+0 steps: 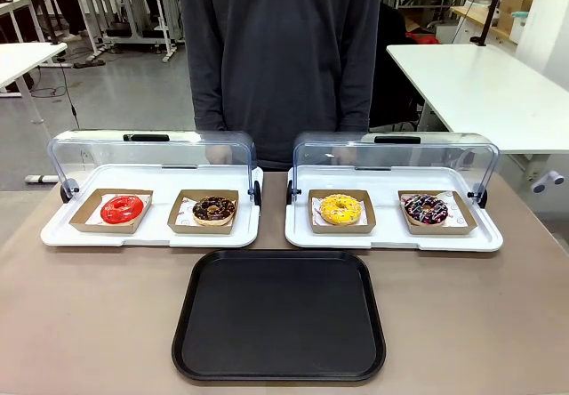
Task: Move the third donut from the left to the tray.
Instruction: Pick up the Paper togo box containing the Donut indicated by the person and place it on the Handle tray.
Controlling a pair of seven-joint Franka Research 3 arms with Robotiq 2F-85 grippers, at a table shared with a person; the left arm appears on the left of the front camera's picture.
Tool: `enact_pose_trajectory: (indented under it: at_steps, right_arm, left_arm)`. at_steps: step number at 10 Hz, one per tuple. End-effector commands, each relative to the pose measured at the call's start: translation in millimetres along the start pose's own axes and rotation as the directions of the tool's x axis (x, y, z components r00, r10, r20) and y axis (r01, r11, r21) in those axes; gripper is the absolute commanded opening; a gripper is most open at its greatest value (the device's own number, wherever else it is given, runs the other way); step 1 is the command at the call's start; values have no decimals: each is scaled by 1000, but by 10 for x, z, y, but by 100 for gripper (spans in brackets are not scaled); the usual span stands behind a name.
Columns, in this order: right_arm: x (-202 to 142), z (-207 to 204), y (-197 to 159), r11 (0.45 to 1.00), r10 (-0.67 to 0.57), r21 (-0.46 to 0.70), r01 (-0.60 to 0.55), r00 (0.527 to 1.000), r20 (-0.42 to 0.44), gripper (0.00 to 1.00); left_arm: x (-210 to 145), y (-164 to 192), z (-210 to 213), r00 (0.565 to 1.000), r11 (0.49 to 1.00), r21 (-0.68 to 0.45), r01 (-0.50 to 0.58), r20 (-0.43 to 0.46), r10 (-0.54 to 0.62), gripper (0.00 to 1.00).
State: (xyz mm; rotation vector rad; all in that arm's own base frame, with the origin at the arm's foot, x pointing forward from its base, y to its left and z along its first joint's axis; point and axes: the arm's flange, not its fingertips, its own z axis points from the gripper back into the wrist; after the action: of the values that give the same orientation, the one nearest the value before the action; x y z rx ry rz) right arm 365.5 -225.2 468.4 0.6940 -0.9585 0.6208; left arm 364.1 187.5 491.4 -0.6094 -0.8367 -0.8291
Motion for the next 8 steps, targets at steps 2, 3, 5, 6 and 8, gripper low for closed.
enact_pose_trajectory:
  at_steps: [2,3,5,6,8]
  right_arm:
    - [25,-11,-29,1000,15,-1,-15,1000,27,100]
    - [25,-11,-29,1000,15,-1,-15,1000,27,100]
    - [25,-11,-29,1000,15,-1,-15,1000,27,100]
    - [25,-11,-29,1000,15,-1,-15,1000,27,100]
    - [25,-11,-29,1000,15,-1,-15,1000,27,100]
  left_arm:
    - [16,-13,10,1000,1000,-6,-5,2,5,100]
    - [16,-13,10,1000,1000,-6,-5,2,5,100]
    - [16,-13,10,1000,1000,-6,-5,2,5,100]
    - [16,-13,10,1000,1000,-6,-5,2,5,100]
    - [16,-13,10,1000,1000,-6,-5,2,5,100]
